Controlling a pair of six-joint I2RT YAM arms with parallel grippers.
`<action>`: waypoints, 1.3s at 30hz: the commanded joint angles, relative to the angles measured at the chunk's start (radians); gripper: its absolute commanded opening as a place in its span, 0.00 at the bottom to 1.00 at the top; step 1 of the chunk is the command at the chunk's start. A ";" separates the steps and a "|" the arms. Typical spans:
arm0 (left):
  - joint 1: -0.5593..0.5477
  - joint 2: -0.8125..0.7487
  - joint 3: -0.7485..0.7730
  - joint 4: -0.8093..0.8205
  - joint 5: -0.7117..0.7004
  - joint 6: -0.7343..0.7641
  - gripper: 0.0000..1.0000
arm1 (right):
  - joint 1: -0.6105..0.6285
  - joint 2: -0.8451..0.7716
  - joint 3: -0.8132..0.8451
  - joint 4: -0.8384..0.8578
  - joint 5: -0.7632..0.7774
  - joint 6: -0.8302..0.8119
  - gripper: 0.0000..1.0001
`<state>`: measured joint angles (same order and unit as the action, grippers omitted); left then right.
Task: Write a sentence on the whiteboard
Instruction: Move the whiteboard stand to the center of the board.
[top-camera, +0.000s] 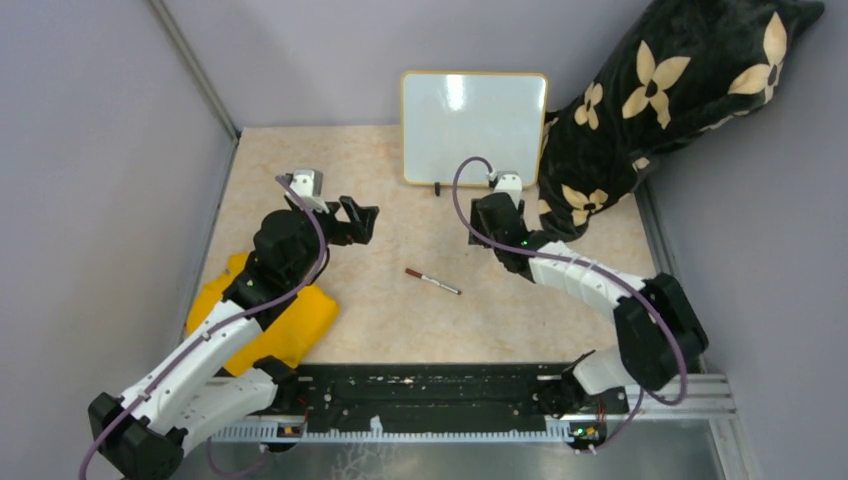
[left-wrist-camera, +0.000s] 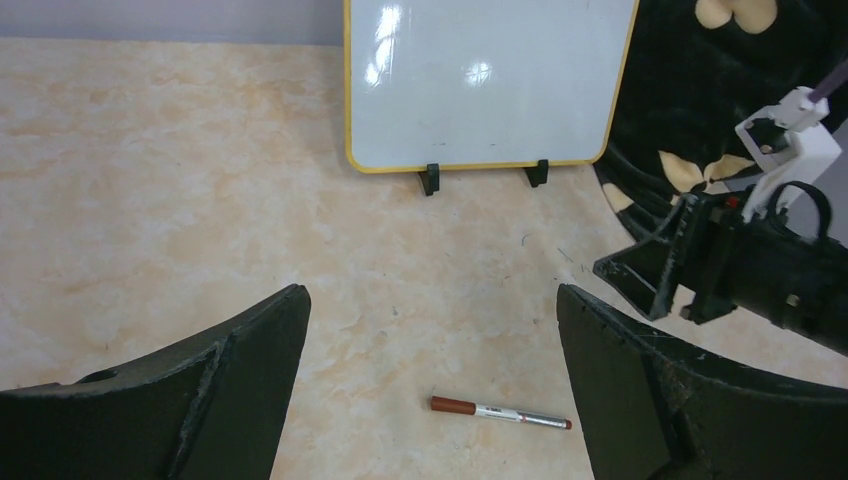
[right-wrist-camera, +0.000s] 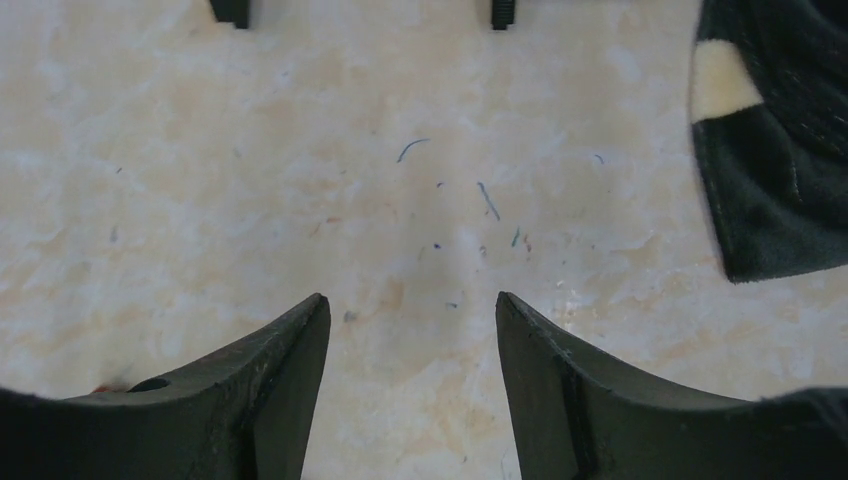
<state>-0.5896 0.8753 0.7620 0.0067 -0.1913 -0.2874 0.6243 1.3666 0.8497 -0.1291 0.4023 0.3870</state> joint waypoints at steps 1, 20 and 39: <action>-0.005 0.004 0.000 0.006 -0.005 -0.014 0.99 | -0.049 0.137 0.083 0.166 0.140 0.107 0.60; -0.006 -0.014 0.002 0.007 0.021 -0.012 0.99 | -0.225 0.581 0.376 0.206 0.042 0.016 0.54; -0.006 0.013 -0.004 0.017 0.043 0.004 0.99 | -0.271 0.699 0.477 0.208 0.026 -0.050 0.42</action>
<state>-0.5896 0.8883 0.7620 0.0002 -0.1635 -0.2966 0.3576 2.0502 1.2800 0.0460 0.4244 0.3630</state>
